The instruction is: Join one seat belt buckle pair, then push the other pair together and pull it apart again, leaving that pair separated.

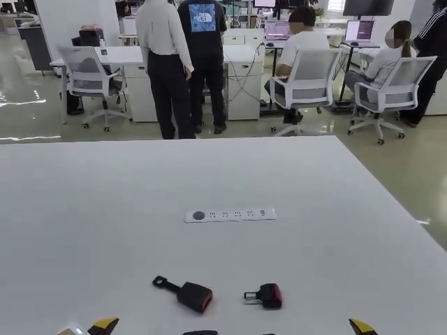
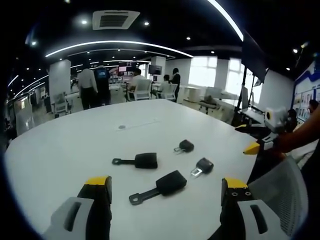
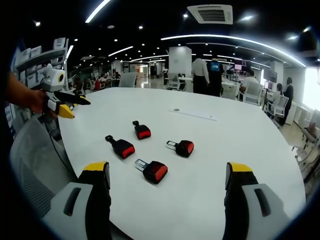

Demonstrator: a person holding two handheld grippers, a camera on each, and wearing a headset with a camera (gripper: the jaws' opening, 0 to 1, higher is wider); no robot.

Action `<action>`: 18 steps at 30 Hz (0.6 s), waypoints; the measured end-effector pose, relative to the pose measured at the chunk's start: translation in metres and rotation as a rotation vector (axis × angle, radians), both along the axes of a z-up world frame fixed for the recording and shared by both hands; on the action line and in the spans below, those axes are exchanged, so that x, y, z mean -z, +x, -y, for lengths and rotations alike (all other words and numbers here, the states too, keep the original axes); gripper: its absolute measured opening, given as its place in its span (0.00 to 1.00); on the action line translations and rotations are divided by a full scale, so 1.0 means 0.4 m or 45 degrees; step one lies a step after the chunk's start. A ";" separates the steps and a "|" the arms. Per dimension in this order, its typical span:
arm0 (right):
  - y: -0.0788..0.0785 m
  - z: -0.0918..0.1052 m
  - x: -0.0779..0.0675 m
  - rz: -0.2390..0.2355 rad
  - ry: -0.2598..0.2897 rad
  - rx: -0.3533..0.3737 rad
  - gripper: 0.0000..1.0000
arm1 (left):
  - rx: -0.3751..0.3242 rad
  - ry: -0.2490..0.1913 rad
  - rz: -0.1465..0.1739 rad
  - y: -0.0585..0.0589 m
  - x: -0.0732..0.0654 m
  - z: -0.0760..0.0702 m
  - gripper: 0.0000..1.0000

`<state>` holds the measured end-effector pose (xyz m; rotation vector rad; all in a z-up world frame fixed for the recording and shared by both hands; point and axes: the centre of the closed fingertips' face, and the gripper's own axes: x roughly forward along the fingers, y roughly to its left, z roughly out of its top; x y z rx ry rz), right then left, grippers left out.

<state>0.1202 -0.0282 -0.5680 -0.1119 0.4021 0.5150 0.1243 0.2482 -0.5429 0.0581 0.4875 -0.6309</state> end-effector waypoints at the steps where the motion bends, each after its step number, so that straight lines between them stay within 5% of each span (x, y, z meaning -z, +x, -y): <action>1: -0.001 0.000 0.000 -0.001 0.002 0.000 0.96 | 0.003 -0.002 -0.003 0.000 0.001 0.001 0.93; 18: 0.005 -0.017 0.009 -0.014 0.017 -0.017 0.96 | 0.034 0.014 -0.017 0.005 0.015 0.012 0.92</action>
